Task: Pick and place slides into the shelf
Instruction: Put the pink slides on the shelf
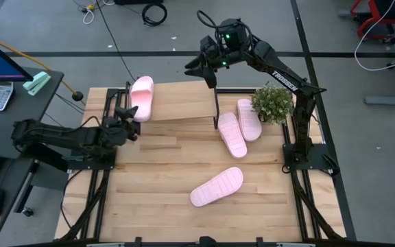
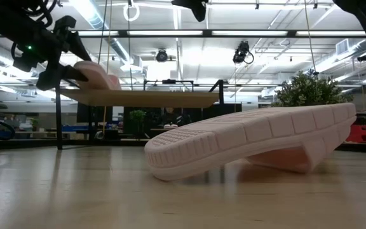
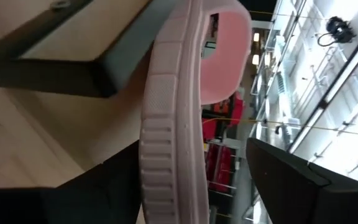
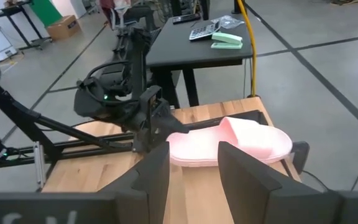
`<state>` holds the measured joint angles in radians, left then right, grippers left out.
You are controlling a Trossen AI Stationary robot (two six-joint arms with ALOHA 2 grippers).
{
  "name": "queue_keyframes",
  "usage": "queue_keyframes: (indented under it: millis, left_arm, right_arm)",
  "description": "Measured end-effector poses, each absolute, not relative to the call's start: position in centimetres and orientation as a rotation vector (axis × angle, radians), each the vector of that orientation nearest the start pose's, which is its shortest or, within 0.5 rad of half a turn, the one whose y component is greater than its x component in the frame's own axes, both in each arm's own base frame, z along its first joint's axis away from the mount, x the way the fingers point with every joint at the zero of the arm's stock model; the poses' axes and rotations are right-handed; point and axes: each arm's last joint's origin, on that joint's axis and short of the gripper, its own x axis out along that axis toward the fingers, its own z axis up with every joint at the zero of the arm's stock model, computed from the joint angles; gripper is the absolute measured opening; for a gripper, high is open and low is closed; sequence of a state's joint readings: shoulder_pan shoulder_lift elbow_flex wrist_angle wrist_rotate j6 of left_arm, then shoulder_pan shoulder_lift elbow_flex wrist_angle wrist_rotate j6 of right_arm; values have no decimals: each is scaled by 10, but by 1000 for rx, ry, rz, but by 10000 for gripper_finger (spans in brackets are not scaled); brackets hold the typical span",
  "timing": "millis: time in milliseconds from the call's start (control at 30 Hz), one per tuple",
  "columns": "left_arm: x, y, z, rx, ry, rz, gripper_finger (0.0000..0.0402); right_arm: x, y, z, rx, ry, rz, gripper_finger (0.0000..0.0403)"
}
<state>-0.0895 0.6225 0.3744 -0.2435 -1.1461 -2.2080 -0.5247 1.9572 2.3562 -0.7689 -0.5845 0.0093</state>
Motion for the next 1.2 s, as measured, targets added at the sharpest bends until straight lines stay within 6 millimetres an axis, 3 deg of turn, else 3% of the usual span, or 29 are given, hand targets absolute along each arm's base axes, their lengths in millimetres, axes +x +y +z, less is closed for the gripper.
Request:
queue_keyframes:
  millis: [367,700,1200]
  left_arm:
    - [117,15,227,-1640,-703,892,277]
    - [113,13,221,-1660,-546,890,281]
    - [114,10,217,-1739,-396,849,365]
  right_arm:
    - [361,-190,465,209,316,74,142]
    - [361,-190,465,209,316,73,142]
    - [359,-189,462,227,350,73,142]
